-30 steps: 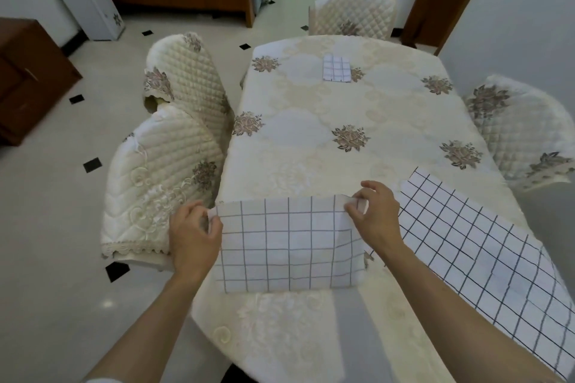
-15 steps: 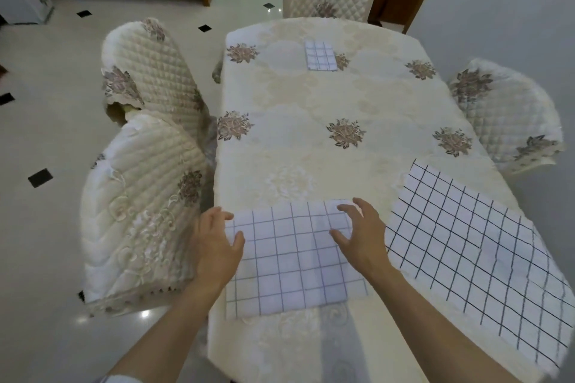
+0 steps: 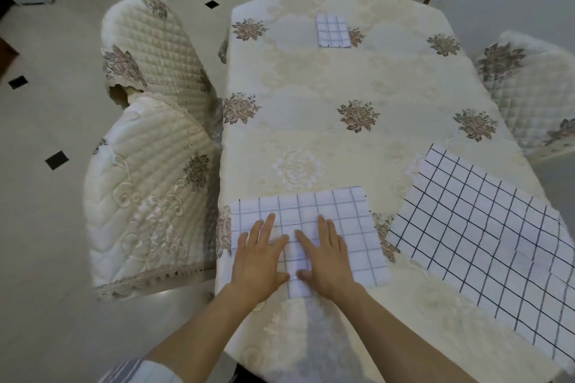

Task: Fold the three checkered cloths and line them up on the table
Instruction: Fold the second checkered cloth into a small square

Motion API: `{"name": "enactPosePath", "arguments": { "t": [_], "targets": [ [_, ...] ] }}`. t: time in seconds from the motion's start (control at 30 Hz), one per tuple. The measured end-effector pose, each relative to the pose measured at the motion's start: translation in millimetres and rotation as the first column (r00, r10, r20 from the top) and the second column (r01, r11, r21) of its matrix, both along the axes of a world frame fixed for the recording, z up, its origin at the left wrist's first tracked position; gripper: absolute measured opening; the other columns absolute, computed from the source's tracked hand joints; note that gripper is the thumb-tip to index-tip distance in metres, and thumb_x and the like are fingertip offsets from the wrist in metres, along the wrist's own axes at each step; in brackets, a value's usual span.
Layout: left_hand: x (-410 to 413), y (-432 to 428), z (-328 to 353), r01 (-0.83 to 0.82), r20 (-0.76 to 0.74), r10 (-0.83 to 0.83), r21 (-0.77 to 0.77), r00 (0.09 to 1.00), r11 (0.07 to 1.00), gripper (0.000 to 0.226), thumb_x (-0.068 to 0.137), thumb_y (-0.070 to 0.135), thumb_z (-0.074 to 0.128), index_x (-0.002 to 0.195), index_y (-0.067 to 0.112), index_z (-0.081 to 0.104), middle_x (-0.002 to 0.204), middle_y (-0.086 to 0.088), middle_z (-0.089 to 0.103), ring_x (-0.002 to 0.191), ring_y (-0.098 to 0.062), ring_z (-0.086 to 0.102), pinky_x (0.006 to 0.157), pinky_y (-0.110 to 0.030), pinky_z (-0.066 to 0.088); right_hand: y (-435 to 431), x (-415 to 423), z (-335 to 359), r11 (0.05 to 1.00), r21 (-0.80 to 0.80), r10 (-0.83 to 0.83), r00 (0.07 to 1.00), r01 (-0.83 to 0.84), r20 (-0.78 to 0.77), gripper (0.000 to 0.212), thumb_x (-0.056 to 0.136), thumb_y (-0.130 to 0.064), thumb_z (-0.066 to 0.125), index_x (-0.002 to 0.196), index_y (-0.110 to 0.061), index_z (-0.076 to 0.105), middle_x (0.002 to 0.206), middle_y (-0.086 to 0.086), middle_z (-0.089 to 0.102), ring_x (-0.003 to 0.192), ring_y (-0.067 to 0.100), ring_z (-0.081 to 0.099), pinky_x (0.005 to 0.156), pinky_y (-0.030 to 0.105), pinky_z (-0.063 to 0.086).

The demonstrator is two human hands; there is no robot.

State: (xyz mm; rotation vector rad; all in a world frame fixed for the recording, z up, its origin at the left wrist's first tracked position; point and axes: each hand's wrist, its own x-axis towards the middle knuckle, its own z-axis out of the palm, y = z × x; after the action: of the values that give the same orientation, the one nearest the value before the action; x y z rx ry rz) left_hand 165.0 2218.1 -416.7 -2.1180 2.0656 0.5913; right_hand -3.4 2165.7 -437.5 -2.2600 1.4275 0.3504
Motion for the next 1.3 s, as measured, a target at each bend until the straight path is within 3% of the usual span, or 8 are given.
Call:
{"name": "enactPosePath", "arguments": {
  "t": [0.23,0.43,0.53,0.77,0.87,1.13,1.3],
  "targets": [
    [24,15,-6,-0.087,0.064,0.082,0.082,0.995,0.993,0.102,0.074,0.072,0.063,0.154,0.039,0.008,0.162,-0.005,-0.019,0.15,-0.031,-0.007,0.119,-0.05,0.009,-19,-50,-3,0.996,-0.024,-0.088,0.993,0.086,-0.076,0.094,0.083,-0.064,0.057,0.151,-0.043,-0.004,0.154,0.013,-0.032,0.143,0.035,-0.026,0.116,0.05,0.0],
    [40,20,-1,-0.159,0.11,0.146,0.118,0.983,0.98,0.117,0.066,0.077,0.065,0.154,0.031,0.004,0.162,-0.006,-0.017,0.149,-0.031,-0.008,0.118,-0.05,0.008,-25,-75,-2,0.986,-0.047,-0.166,0.982,0.163,-0.091,0.095,0.081,-0.065,0.058,0.153,-0.039,0.002,0.157,0.015,-0.025,0.145,0.037,-0.02,0.117,0.052,0.001],
    [33,16,2,-0.144,0.104,0.135,0.088,0.985,0.986,0.11,0.069,0.074,0.064,0.153,0.026,0.013,0.162,-0.008,-0.014,0.149,-0.032,-0.006,0.118,-0.05,0.01,-22,-65,0,0.99,-0.048,-0.139,0.989,0.136,-0.059,0.093,0.083,-0.062,0.059,0.153,-0.035,0.005,0.156,0.016,-0.027,0.144,0.036,-0.023,0.116,0.052,-0.002],
    [-11,9,-1,0.011,-0.02,-0.01,0.05,1.0,0.999,0.091,0.077,0.062,0.066,0.151,0.037,0.02,0.162,-0.002,-0.019,0.15,-0.026,-0.011,0.12,-0.05,0.007,8,-21,-5,0.999,-0.027,0.025,1.0,-0.024,0.018,0.092,0.083,-0.06,0.059,0.153,-0.038,0.005,0.156,0.012,-0.029,0.143,0.031,-0.028,0.117,0.049,-0.006],
    [-13,12,-4,0.019,-0.008,-0.019,0.071,1.0,0.997,0.093,0.076,0.059,0.068,0.152,0.039,0.019,0.162,-0.002,-0.021,0.15,-0.027,-0.012,0.12,-0.05,0.006,15,-25,-10,0.999,-0.026,-0.035,0.999,0.035,0.012,0.091,0.083,-0.061,0.059,0.152,-0.042,0.002,0.155,0.012,-0.031,0.142,0.031,-0.03,0.116,0.048,-0.006],
    [8,14,-3,-0.006,0.095,-0.004,0.105,0.995,0.994,0.11,0.068,0.074,0.067,0.152,0.044,0.003,0.162,-0.005,-0.018,0.149,-0.03,-0.008,0.118,-0.051,0.01,3,-84,-11,0.97,-0.064,-0.236,0.972,0.235,-0.012,0.095,0.077,-0.07,0.058,0.15,-0.047,0.001,0.157,0.014,-0.024,0.145,0.033,-0.023,0.116,0.051,0.001],
    [14,14,-1,-0.037,0.079,0.028,0.116,0.996,0.993,0.114,0.066,0.075,0.067,0.153,0.043,0.001,0.162,-0.003,-0.02,0.149,-0.029,-0.011,0.119,-0.052,0.009,1,-112,-9,0.941,-0.07,-0.335,0.941,0.332,-0.044,0.097,0.068,-0.082,0.04,0.149,-0.048,-0.001,0.16,0.012,-0.018,0.146,0.032,-0.017,0.115,0.049,0.006]
  ]
}}
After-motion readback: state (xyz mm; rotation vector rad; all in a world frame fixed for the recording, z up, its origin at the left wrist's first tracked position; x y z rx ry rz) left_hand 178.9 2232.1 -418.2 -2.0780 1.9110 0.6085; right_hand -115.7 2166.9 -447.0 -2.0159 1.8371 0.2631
